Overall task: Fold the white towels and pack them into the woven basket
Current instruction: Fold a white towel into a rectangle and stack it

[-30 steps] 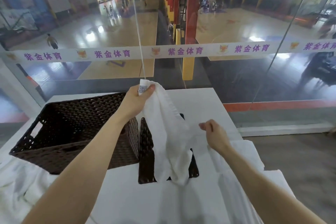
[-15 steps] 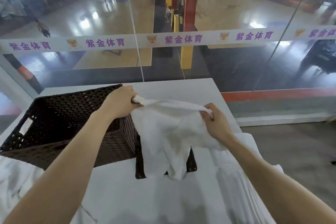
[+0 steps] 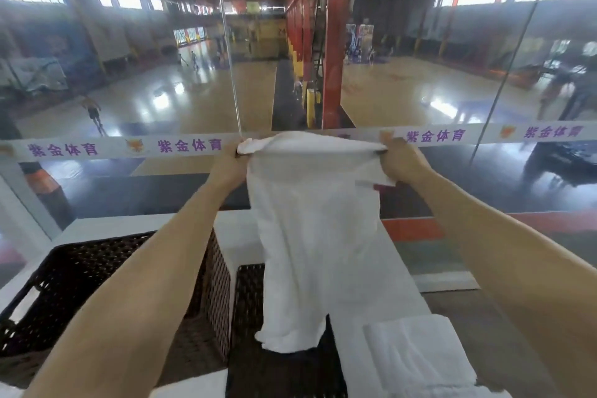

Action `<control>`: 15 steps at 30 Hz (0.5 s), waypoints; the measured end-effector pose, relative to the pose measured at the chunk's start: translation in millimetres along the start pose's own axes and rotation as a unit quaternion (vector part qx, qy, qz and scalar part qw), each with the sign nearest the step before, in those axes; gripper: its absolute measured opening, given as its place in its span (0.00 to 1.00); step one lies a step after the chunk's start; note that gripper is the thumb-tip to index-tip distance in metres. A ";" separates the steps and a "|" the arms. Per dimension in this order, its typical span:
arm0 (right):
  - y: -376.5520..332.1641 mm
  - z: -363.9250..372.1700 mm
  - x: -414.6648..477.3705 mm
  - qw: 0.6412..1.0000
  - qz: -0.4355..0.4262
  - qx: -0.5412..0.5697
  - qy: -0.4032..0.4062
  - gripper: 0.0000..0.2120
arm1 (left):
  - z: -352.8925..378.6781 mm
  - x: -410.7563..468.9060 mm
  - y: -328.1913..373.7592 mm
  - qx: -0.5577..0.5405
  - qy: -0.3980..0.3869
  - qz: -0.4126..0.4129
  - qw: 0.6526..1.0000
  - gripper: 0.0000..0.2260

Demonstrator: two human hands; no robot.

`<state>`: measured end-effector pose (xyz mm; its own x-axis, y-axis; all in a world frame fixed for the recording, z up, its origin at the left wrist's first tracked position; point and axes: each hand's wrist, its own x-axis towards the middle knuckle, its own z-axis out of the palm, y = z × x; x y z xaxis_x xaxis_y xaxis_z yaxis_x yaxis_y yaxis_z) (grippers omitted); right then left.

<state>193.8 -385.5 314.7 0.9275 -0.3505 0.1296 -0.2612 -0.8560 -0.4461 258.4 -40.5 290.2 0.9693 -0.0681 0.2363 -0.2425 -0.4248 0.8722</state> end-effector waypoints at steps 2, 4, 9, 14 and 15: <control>-26.3 -44.5 3.5 0.987 -0.049 0.094 0.123 0.21 | -15.5 17.8 46.0 -0.024 0.055 0.095 0.994 0.03; -46.5 -77.4 -9.9 0.956 -0.081 0.190 0.206 0.21 | -31.6 24.9 78.1 -0.057 0.099 0.156 0.981 0.06; -43.2 -86.5 -61.2 0.904 -0.180 0.238 0.305 0.26 | -51.9 -19.7 99.0 -0.054 0.164 0.239 0.956 0.13; 23.3 0.9 -137.2 0.935 -0.176 0.108 0.288 0.20 | -40.3 -104.9 17.6 0.003 0.162 0.168 0.972 0.12; 42.0 25.6 -156.6 0.938 -0.184 0.096 0.277 0.19 | -34.8 -129.1 -6.0 0.016 0.152 0.153 0.976 0.13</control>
<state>44.4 -356.8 253.0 0.6506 -0.2333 0.7227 0.1523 -0.8922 -0.4251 133.3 2.3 269.4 0.7929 0.0733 0.6049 -0.5134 -0.4541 0.7281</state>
